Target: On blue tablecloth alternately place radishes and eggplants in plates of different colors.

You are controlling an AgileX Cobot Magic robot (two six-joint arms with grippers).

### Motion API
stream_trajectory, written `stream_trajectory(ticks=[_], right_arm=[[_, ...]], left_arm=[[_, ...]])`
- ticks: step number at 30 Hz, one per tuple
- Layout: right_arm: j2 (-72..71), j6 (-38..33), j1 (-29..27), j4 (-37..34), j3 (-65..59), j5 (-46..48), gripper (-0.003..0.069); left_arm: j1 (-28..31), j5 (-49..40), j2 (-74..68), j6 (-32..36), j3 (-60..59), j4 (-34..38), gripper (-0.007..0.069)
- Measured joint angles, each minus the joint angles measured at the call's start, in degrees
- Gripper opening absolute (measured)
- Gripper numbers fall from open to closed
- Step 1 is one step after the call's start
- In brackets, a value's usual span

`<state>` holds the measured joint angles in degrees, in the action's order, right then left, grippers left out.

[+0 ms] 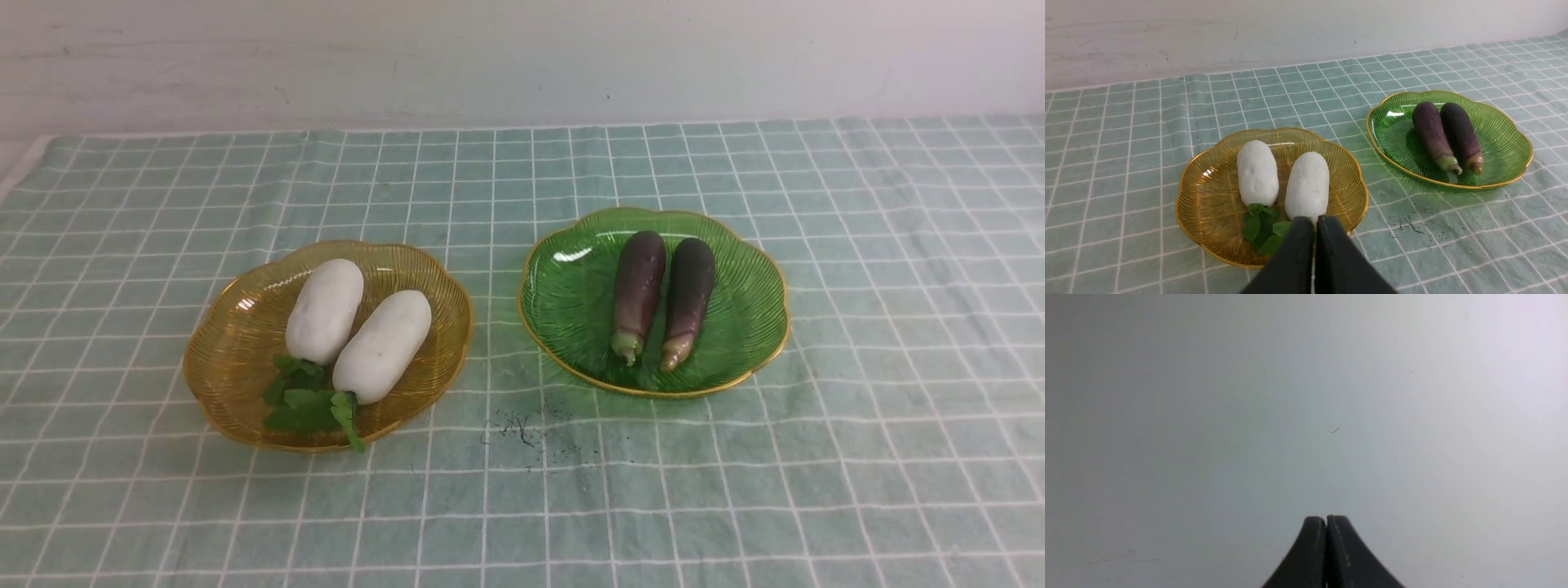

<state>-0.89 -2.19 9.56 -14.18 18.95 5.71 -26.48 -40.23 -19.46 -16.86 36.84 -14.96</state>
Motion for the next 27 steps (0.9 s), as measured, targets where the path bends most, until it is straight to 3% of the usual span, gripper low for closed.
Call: stream_trajectory(ticks=[5,12,20,27], right_arm=[[0.00,0.00,0.00,0.00,0.00,0.05,-0.0014],[0.00,0.00,0.00,0.00,0.00,0.04,-0.0014],[0.00,0.00,0.00,0.00,0.00,0.12,-0.0014],[-0.02,0.00,0.00,0.00,0.00,0.18,-0.0014]], left_arm=[[0.00,0.75,0.00,0.47,-0.11,-0.66,-0.0008],[2.70,10.05,3.41,2.25,-7.76,0.85,-0.0008],[18.76,20.63,16.78,14.74,-29.14,12.73,-0.0008],[20.84,20.26,20.03,18.23,-38.38,16.19,-0.0008]])
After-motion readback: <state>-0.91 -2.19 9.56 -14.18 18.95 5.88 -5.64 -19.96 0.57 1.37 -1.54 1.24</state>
